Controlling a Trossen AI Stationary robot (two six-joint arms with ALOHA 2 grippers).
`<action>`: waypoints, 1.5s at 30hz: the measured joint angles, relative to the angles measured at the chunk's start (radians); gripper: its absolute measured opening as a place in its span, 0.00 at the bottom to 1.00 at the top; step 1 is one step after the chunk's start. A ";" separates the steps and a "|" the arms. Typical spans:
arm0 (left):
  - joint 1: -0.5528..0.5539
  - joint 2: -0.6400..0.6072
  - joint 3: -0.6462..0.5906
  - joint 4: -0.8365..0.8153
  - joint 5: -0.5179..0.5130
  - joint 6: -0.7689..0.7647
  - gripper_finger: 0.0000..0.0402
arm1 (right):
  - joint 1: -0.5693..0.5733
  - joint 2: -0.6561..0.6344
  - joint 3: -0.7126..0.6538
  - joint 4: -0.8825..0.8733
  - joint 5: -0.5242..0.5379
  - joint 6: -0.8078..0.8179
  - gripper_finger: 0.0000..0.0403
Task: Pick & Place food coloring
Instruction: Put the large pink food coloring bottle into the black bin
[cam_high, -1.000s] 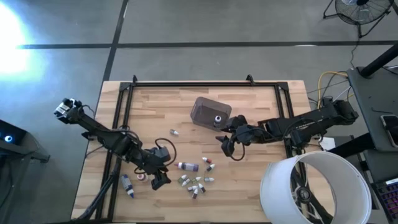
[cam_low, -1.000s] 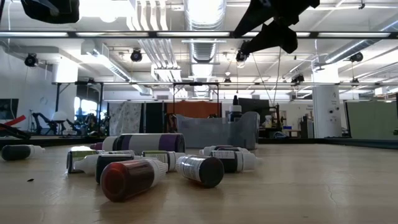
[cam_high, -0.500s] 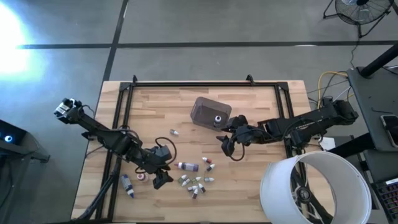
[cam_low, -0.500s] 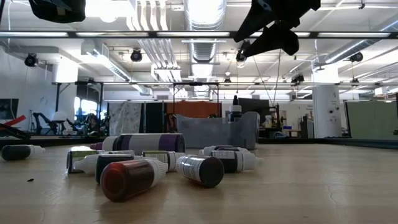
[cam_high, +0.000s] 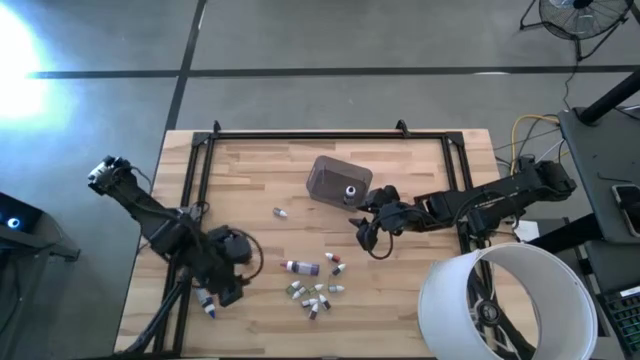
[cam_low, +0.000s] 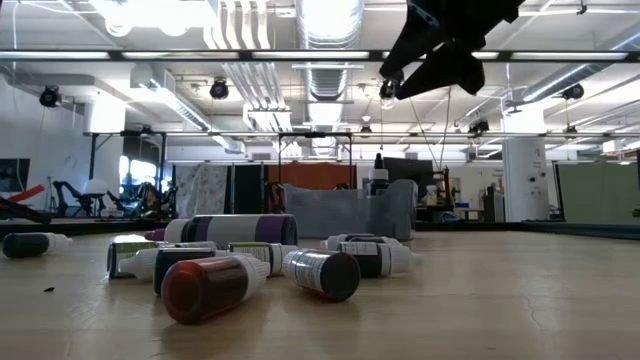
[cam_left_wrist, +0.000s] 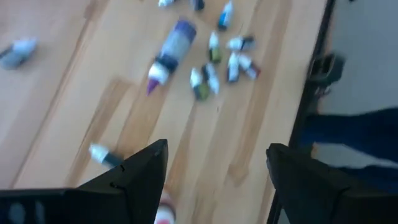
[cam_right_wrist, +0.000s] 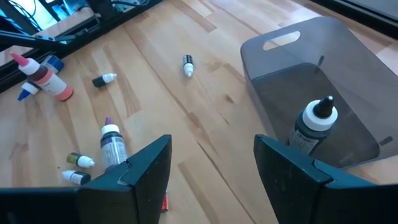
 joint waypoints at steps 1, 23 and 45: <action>-0.023 0.000 -0.007 -0.019 0.012 -0.020 0.62 | 0.000 0.000 -0.002 0.000 0.000 0.000 0.55; -0.250 0.021 -0.274 -0.054 0.087 -0.068 0.62 | -0.023 0.000 -0.015 0.000 0.024 0.023 0.55; -0.208 0.021 -0.370 0.101 0.046 -0.057 0.62 | -0.039 0.000 -0.031 -0.009 0.026 0.033 0.55</action>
